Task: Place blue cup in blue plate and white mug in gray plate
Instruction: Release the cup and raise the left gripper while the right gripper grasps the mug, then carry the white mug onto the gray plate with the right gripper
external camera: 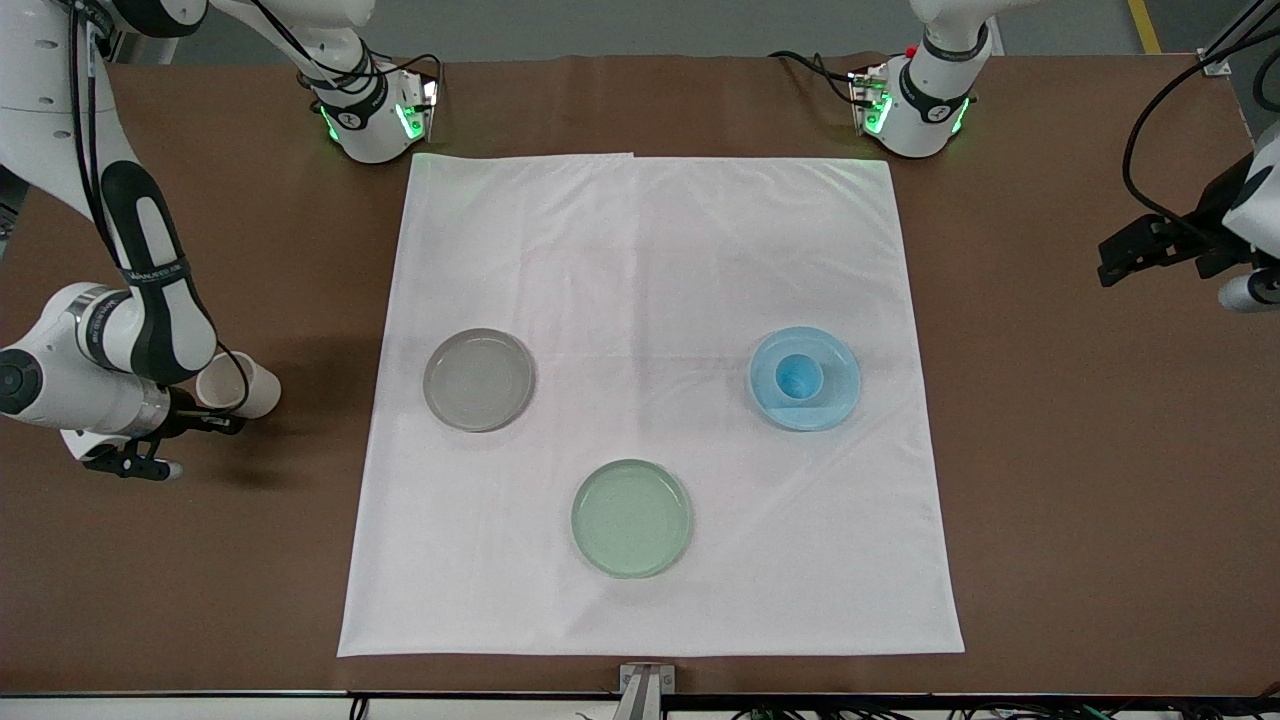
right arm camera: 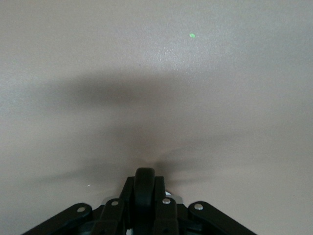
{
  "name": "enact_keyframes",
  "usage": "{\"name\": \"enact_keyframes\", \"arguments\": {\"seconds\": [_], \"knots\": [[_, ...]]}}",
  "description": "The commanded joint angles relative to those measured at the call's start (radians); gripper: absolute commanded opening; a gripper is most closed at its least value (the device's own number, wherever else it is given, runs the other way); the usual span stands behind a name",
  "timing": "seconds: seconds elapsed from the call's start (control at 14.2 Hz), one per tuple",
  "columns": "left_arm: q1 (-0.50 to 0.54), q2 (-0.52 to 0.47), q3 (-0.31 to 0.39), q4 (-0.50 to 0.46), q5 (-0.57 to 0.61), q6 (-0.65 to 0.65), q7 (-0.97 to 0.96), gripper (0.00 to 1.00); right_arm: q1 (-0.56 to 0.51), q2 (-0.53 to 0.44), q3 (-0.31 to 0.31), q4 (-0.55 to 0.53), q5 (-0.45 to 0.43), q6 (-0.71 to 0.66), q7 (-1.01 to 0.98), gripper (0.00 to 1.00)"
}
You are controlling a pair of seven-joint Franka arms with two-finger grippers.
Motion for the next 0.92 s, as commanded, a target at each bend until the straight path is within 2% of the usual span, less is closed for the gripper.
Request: {"name": "enact_keyframes", "arguments": {"seconds": [0.0, 0.14, 0.28, 0.35, 0.56, 0.85], "knots": [[-0.134, -0.066, 0.19, -0.072, -0.061, -0.004, 0.059, 1.0, 0.033, -0.081, 0.013, -0.007, 0.002, -0.077, -0.01, 0.08], [-0.163, -0.071, 0.203, -0.075, -0.054, -0.008, 0.067, 1.0, 0.112, -0.15, 0.013, 0.019, 0.001, -0.163, -0.006, 0.08], [-0.163, -0.089, 0.185, -0.096, -0.049, -0.007, 0.03, 1.0, 0.21, -0.175, 0.013, 0.05, 0.001, -0.214, 0.073, 0.07], [-0.158, -0.095, 0.156, -0.113, -0.043, 0.006, 0.019, 1.0, 0.264, -0.175, 0.015, 0.065, 0.002, -0.219, 0.141, 0.07], [-0.157, -0.086, 0.145, -0.113, -0.035, 0.044, 0.019, 1.0, 0.42, -0.163, 0.013, 0.079, 0.015, -0.204, 0.333, 0.06], [-0.165, -0.072, 0.138, -0.112, -0.027, 0.059, 0.018, 1.0, 0.484, -0.089, 0.013, 0.136, 0.14, -0.199, 0.361, 0.06]]}}
